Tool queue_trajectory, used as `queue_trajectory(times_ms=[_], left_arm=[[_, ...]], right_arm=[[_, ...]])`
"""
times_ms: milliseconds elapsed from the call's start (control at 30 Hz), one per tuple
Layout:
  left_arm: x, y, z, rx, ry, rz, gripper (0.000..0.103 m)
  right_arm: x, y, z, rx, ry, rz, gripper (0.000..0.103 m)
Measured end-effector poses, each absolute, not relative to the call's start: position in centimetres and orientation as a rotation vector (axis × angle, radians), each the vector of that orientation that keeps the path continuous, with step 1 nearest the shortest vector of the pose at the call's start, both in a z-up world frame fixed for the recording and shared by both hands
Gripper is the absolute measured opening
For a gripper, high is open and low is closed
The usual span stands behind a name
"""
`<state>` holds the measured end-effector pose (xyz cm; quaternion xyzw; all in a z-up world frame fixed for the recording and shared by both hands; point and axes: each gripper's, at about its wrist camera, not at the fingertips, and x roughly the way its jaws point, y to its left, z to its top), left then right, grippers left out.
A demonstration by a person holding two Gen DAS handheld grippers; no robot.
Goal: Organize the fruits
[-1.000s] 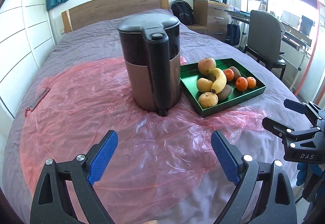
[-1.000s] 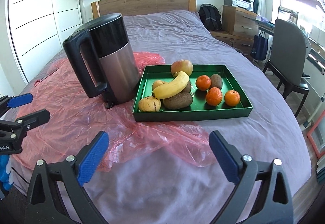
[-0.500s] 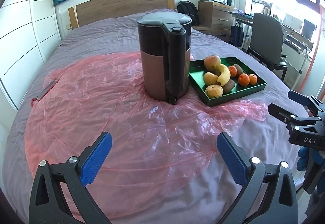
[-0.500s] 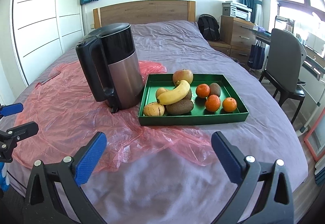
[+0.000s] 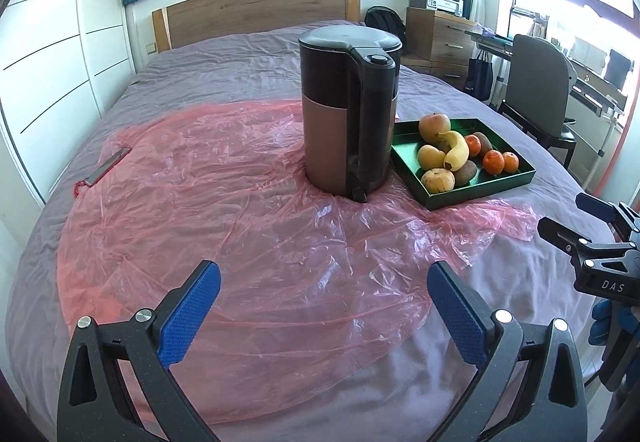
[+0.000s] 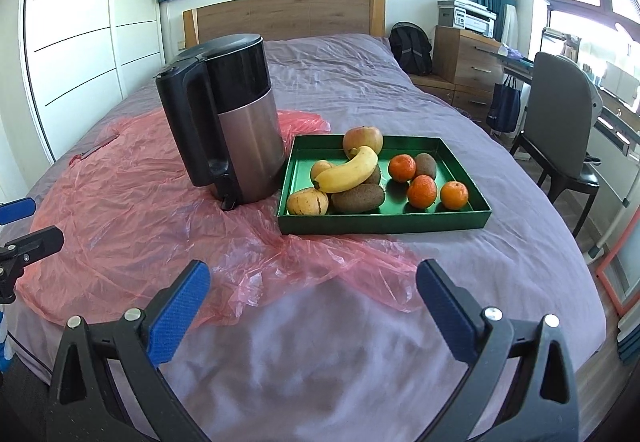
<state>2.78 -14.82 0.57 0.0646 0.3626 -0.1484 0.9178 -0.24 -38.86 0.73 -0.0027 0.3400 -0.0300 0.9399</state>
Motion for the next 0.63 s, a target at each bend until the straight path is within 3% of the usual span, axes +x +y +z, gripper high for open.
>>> queue_trajectory(times_ms=[633], left_arm=[[3.23,-13.85,-0.12,0.122,0.762,-0.253,0.102]], right_arm=[[-0.51,-39.24,0.88,0.015,0.700,-0.074,0.103]])
